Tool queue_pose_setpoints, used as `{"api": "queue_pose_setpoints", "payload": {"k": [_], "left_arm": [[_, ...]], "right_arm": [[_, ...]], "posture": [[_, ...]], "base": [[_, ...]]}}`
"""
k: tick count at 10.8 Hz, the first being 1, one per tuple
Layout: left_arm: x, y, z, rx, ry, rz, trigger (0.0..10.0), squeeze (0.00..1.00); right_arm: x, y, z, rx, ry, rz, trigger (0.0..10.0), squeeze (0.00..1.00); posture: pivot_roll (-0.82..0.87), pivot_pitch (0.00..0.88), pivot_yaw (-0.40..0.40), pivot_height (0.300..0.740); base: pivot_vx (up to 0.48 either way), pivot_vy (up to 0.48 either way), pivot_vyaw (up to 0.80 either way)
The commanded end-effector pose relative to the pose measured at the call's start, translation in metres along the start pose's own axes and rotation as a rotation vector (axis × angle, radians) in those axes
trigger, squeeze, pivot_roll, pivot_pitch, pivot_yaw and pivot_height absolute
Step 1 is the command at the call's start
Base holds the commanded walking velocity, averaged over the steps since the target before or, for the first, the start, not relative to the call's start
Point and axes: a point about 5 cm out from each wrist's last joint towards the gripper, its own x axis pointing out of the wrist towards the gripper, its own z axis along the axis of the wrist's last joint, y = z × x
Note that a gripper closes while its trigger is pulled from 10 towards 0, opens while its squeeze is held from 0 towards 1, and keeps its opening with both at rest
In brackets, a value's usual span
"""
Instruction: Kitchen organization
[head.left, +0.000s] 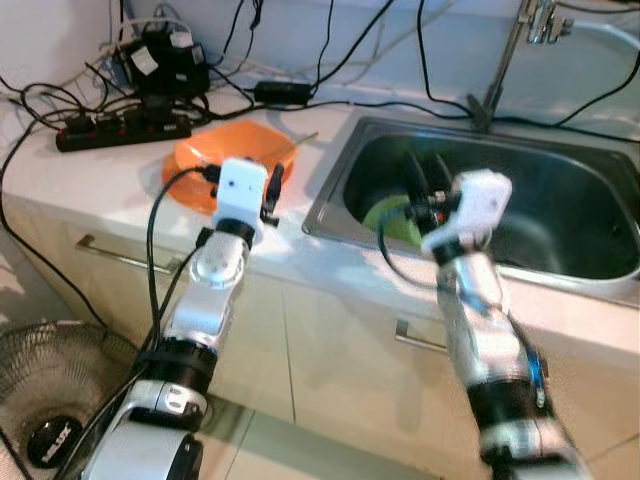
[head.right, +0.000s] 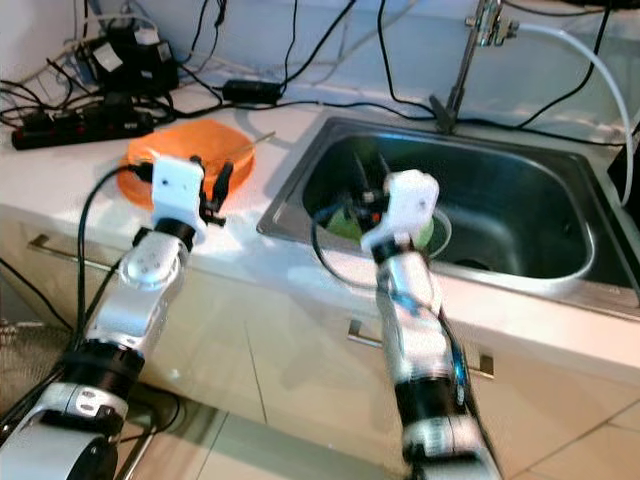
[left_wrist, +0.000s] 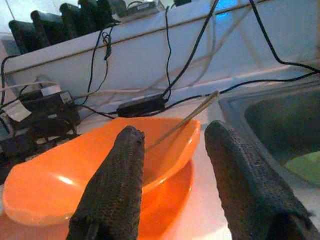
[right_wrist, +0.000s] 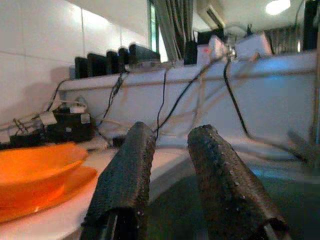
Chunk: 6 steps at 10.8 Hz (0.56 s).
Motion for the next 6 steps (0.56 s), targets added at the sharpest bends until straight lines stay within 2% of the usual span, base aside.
{"api": "queue_pose_setpoints", "payload": {"k": [1, 2, 6], "left_arm": [[0.002, 0.002, 0.003, 0.011, -0.015, 0.012, 10.0, 0.0], [0.004, 0.003, 0.003, 0.012, -0.014, 0.014, 10.0, 0.0], [0.021, 0.019, 0.003, -0.038, 0.021, 0.075, 10.0, 0.0]], "right_arm": [[-0.001, 0.006, -0.002, -0.001, 0.021, 0.014, 10.0, 0.0], [-0.005, 0.013, -0.01, 0.011, 0.052, 0.024, 10.0, 0.0], [-0.004, 0.019, -0.008, 0.016, 0.067, 0.027, 10.0, 0.0]], "posture": [[0.16, 0.0, 0.03, 0.74], [0.16, 0.0, 0.03, 0.74], [0.15, 0.0, 0.03, 0.74]], "base": [[0.0, 0.0, 0.0], [0.0, 0.0, 0.0], [0.0, 0.0, 0.0]]}}
